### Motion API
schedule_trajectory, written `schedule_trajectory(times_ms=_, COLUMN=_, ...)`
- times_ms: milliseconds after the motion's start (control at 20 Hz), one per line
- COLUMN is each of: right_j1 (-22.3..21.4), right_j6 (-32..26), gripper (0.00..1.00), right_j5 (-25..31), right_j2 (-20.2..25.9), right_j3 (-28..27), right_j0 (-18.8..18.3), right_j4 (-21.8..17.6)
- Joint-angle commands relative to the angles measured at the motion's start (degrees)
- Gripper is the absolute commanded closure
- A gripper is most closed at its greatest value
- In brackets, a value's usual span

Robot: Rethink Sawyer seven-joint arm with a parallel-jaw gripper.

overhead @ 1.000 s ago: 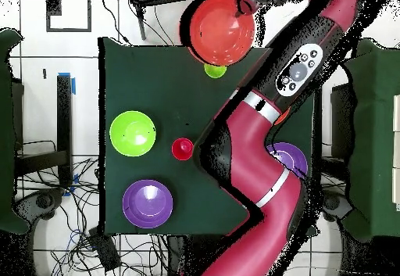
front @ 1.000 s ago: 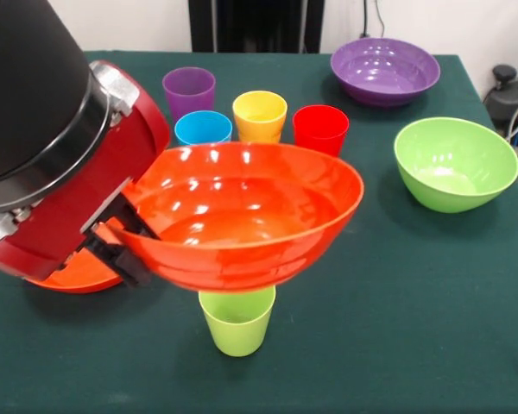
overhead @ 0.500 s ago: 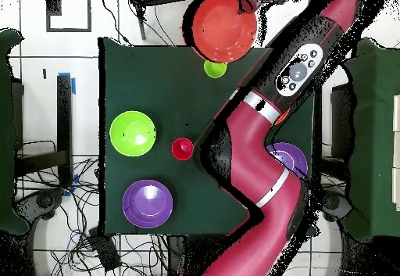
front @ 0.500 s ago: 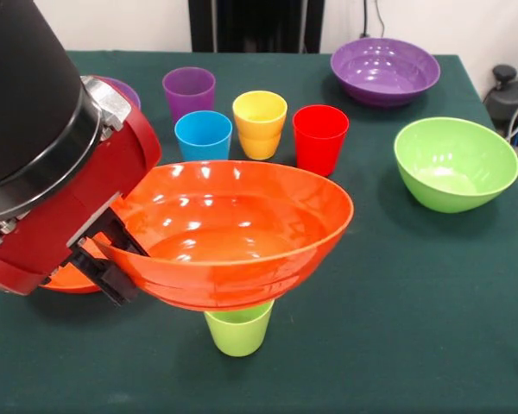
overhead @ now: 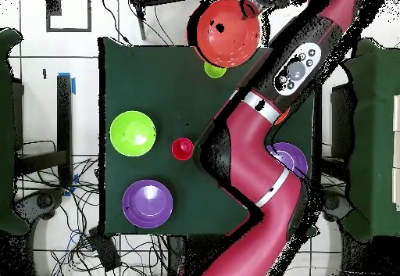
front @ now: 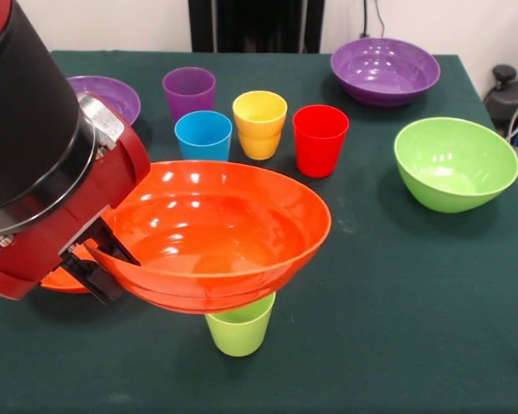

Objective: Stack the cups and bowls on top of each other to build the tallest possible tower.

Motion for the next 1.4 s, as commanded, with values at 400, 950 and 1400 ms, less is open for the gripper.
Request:
schedule_trajectory(times_ms=400, right_j1=1.28, right_j6=-15.67, gripper=1.00, right_j5=7.01, right_j2=-8.31, right_j3=-5.56, right_j0=1.92, right_j4=-5.55)
schedule_trajectory(times_ms=950, right_j1=1.85, right_j6=-15.60, gripper=1.00, right_j5=13.57, right_j2=-7.94, right_j3=-5.61, right_j0=2.16, right_j4=-5.95)
schedule_trajectory(times_ms=1400, right_j1=2.18, right_j6=-15.80, gripper=1.00, right_j5=15.26, right_j2=-7.70, right_j3=-5.82, right_j0=2.27, right_j4=-5.55)
